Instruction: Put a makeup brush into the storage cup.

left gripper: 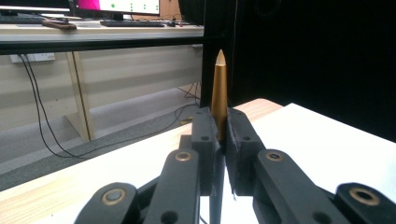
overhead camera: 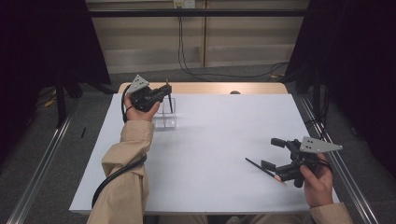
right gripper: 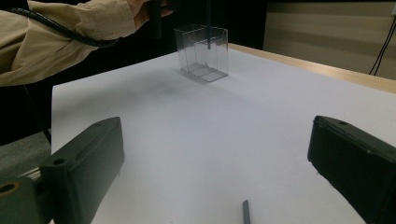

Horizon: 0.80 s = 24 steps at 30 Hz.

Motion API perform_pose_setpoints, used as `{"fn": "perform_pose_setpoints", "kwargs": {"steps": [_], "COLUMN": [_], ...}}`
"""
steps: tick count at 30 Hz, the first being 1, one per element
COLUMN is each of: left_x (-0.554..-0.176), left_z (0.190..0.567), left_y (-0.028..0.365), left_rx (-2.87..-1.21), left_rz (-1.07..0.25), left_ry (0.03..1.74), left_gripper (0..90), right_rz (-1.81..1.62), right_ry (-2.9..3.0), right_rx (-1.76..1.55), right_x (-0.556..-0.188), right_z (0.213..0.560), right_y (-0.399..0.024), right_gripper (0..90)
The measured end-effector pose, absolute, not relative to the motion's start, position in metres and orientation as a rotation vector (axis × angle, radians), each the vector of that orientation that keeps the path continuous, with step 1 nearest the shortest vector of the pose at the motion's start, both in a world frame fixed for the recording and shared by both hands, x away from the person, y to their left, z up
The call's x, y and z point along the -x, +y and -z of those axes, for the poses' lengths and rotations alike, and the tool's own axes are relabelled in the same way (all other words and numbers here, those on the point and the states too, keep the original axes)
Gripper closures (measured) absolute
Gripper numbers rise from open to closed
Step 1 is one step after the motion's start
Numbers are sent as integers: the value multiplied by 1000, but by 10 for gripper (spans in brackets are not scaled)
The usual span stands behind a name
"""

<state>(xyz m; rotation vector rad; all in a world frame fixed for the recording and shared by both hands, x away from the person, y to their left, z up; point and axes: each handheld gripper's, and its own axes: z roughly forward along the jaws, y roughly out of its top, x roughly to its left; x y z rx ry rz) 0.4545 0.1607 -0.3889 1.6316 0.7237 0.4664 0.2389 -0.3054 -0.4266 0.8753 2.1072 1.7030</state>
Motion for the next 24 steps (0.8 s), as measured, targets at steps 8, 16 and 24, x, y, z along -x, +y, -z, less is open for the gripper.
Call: {"fn": "perform_pose_setpoints", "kwargs": {"steps": [8, 16, 24], "left_x": [-454, -453, -453], "left_z": [392, 395, 398], "left_y": [162, 162, 160], "left_rx": [-1638, -1646, -1648], "left_rz": [-471, -467, -462], "left_ry": [726, 723, 718], "left_gripper": [831, 831, 830], "right_rz": [-1699, -1700, -1702], "right_ry": [2103, 2108, 2105], "right_rx": [-878, -877, -875], "right_x": [-239, -239, -239], "right_z": [427, 427, 426], "right_y": [-306, -305, -305], "right_gripper": [32, 32, 31]}}
